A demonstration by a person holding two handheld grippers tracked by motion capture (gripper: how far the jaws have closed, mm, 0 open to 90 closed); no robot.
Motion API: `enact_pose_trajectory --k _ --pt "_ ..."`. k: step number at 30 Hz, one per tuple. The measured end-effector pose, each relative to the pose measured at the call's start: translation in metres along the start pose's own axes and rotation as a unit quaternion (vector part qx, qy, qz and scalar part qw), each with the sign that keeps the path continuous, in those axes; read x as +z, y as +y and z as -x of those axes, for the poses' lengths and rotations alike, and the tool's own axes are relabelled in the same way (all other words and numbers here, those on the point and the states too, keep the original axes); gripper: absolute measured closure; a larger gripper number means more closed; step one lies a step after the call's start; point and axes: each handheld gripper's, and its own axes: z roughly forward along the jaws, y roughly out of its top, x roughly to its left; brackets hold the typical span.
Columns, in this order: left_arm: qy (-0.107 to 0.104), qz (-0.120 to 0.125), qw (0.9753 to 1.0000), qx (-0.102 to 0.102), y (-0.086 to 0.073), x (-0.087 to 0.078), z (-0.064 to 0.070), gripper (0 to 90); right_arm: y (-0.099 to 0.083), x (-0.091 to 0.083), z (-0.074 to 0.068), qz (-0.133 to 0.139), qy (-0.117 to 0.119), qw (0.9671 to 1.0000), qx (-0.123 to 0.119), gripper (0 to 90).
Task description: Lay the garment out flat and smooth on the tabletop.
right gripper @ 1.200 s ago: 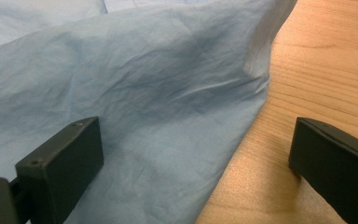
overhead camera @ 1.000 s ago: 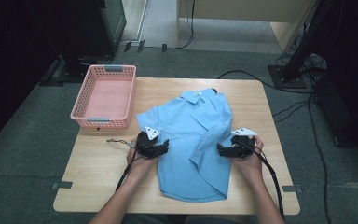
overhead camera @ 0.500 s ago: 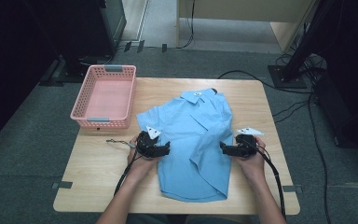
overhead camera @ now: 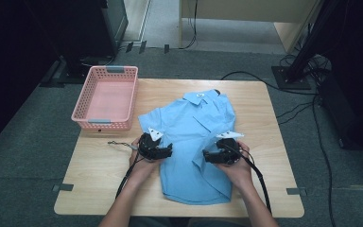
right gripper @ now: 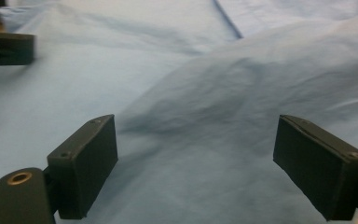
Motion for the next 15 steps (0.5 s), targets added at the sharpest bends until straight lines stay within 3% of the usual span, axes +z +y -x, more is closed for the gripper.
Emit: enact_pose_trajectory --k 5,11,15 --pt "0.000 0.000 1.0000 0.000 0.000 0.000 0.000 21.4 -0.002 0.000 -0.020 0.000 0.024 0.9997 -0.006 16.0" --pt "0.000 0.000 1.0000 0.000 0.000 0.000 0.000 21.4 -0.009 0.010 -0.039 -0.013 0.021 0.9992 -0.032 22.6" --pt "0.000 0.000 1.0000 0.000 0.000 0.000 0.000 21.4 -0.015 0.017 -0.045 -0.018 0.008 0.9988 -0.046 35.1"
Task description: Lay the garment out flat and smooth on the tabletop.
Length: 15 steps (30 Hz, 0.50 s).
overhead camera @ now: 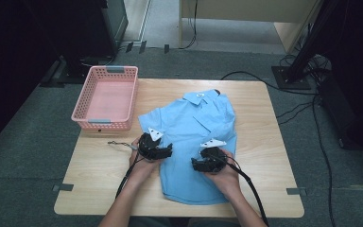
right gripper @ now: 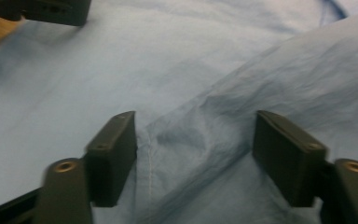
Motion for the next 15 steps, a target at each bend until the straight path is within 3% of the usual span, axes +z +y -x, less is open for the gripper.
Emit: enact_pose_trajectory --k 5,6,11,15 --pt "0.000 0.000 1.0000 0.000 0.000 0.000 0.000 21.4 -0.002 -0.004 0.003 0.016 -0.012 0.9997 -0.012 74.1" --pt "0.000 0.000 1.0000 0.000 0.000 0.000 0.000 21.4 -0.003 -0.005 0.004 0.019 -0.012 0.9996 -0.015 78.3" --pt "0.000 0.000 1.0000 0.000 0.000 0.000 0.000 21.4 -0.009 -0.018 0.022 0.038 -0.040 0.9985 -0.005 86.0" --pt "0.000 0.000 1.0000 0.000 0.000 0.000 0.000 21.4 -0.019 -0.036 0.049 0.060 -0.070 0.9954 0.028 89.1"
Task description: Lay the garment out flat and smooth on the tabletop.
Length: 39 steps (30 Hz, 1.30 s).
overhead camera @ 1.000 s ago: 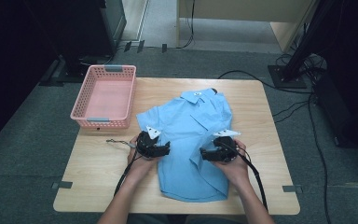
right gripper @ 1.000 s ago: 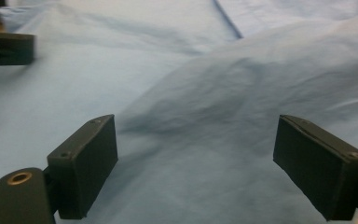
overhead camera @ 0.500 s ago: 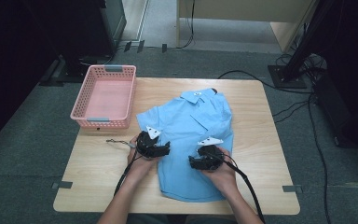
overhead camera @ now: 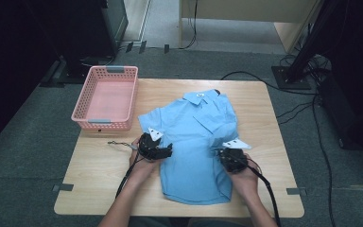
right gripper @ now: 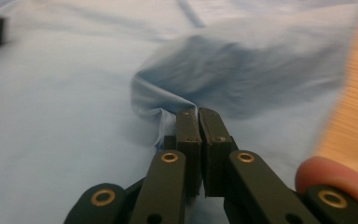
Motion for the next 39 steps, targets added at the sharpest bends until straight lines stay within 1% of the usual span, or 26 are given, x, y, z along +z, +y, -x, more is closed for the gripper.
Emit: enact_pose_trajectory --k 2,5,7,9,13,15,19,22,24,25,29,33,35,37,39 --pt "0.000 -0.001 1.0000 0.000 0.000 0.000 0.000 21.4 -0.005 -0.008 0.018 0.006 -0.020 0.9996 0.018 89.7" --pt "0.000 0.000 1.0000 0.000 0.000 0.000 0.000 21.4 -0.015 -0.018 0.046 0.009 -0.045 0.9978 0.049 89.7" --pt "0.001 -0.001 1.0000 0.001 0.000 0.000 0.000 21.4 -0.022 -0.025 0.062 0.009 -0.057 0.9962 0.065 89.7" --pt "0.001 -0.001 1.0000 0.000 0.000 0.000 0.000 21.5 -0.029 -0.032 0.075 0.006 -0.063 0.9951 0.076 89.7" --pt "0.001 0.000 1.0000 0.000 0.000 0.000 0.000 21.4 -0.041 -0.042 0.094 0.002 -0.074 0.9931 0.091 88.2" --pt "0.001 0.000 1.0000 0.000 0.000 0.000 0.000 21.4 -0.047 -0.045 0.102 -0.004 -0.080 0.9923 0.094 84.2" --pt "0.001 -0.001 1.0000 0.000 0.000 0.000 0.000 21.4 -0.056 -0.049 0.116 -0.018 -0.087 0.9899 0.111 76.6" --pt "0.001 -0.001 1.0000 0.000 0.000 0.000 0.000 21.4 -0.058 -0.054 0.123 -0.014 -0.094 0.9881 0.121 71.9" --pt "0.001 -0.001 1.0000 0.000 0.000 0.000 0.000 21.4 -0.055 -0.059 0.126 0.000 -0.091 0.9875 0.129 70.0" --pt "0.001 -0.001 1.0000 0.000 0.000 0.000 0.000 21.4 -0.052 -0.061 0.126 0.008 -0.087 0.9878 0.129 68.8" --pt "0.001 0.000 1.0000 0.000 0.000 0.000 0.000 21.4 -0.039 -0.065 0.117 0.029 -0.062 0.9907 0.117 63.2" --pt "0.001 0.000 1.0000 -0.001 0.000 0.000 0.000 21.4 -0.026 -0.062 0.103 0.039 -0.036 0.9936 0.099 57.6" --pt "0.001 0.000 1.0000 -0.001 0.000 0.000 0.000 21.4 -0.020 -0.058 0.096 0.042 -0.023 0.9950 0.087 52.4" --pt "0.001 0.000 1.0000 0.000 0.000 0.000 0.000 21.4 -0.016 -0.054 0.089 0.049 -0.019 0.9960 0.073 47.1" --pt "0.001 0.000 1.0000 0.000 0.000 0.000 0.000 21.4 -0.010 -0.050 0.081 0.054 -0.013 0.9966 0.061 43.8"
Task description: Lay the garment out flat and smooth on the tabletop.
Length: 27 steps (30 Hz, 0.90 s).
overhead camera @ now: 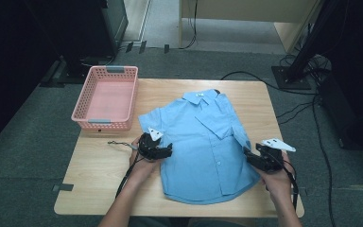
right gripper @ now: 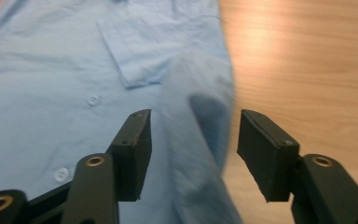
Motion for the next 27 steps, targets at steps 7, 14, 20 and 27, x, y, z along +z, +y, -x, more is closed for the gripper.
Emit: enact_pose_trajectory --k 7,14,20,27 --pt "0.000 0.000 1.0000 0.000 0.000 0.000 0.000 21.4 0.020 0.016 -0.029 0.013 0.030 0.9991 -0.027 42.1" --pt "0.000 0.000 1.0000 0.000 0.000 0.000 0.000 21.4 0.041 0.042 -0.052 0.015 0.042 0.9977 -0.051 42.1" --pt "-0.001 0.000 1.0000 0.001 0.000 0.000 0.000 21.5 0.049 0.072 -0.065 -0.002 0.044 0.9971 -0.062 42.1" --pt "-0.002 0.000 1.0000 0.002 0.000 0.000 0.000 21.5 0.055 0.108 -0.073 -0.033 0.030 0.9965 -0.070 42.2"
